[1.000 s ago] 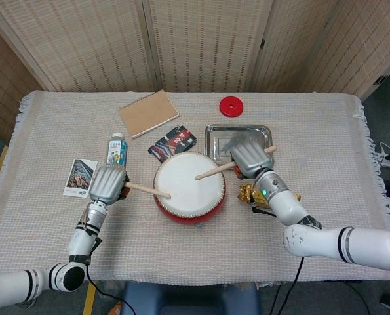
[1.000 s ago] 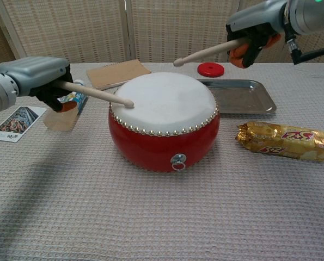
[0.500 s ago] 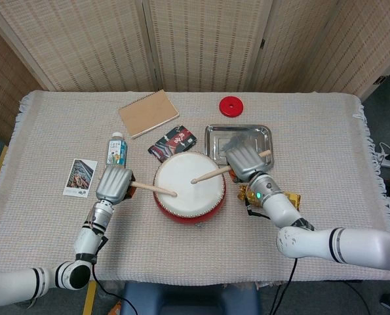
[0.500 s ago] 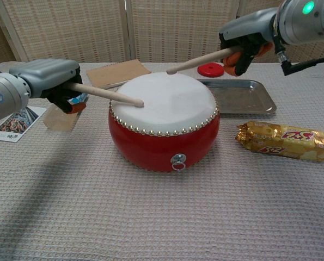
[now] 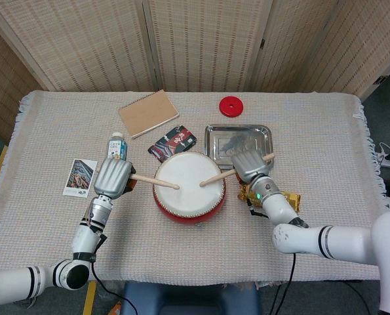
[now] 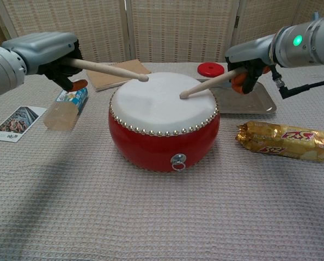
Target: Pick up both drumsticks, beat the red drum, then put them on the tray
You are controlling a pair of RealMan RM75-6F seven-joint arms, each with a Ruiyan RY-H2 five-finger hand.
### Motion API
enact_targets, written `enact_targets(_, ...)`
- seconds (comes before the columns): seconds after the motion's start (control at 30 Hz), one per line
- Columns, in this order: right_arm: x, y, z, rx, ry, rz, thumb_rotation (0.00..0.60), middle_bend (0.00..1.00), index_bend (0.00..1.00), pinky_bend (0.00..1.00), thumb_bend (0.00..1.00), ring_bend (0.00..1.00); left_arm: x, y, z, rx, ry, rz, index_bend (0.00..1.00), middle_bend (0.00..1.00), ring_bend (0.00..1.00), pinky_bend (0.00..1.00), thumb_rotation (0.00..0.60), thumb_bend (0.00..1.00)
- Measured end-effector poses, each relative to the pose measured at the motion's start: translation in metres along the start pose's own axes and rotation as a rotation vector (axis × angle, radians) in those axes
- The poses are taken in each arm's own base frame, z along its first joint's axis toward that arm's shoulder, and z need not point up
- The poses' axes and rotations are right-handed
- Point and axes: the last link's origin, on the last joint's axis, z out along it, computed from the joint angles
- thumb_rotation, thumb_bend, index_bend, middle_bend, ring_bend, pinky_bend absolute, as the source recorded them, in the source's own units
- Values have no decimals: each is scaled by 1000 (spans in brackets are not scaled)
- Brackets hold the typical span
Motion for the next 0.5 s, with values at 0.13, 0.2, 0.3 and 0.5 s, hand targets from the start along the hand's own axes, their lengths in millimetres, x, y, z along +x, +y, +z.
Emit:
enact_targets(0.13,5,-5,-1,5,17,17,600,1000,1000,1000,746,1000,-13,1,4,10,-42,11,1000,1000,1000,1000,600,430)
enact_targets(0.2,15,-6,-9,21,38,42,600,1000,1000,1000,746,1000,-22,1,6,21,-72,21,1000,1000,1000,1000,600,429)
enact_targets(0.3,33,-7,-26,50,75,78,600,1000,1000,1000,746,1000,-36,0,9,37,-116,44,1000,1000,1000,1000,600,428)
enact_targets(0.5,44,-4,-38,67,100,87,600,1000,1000,1000,746,1000,-21,-4,10,49,-62,34,1000,1000,1000,1000,600,429)
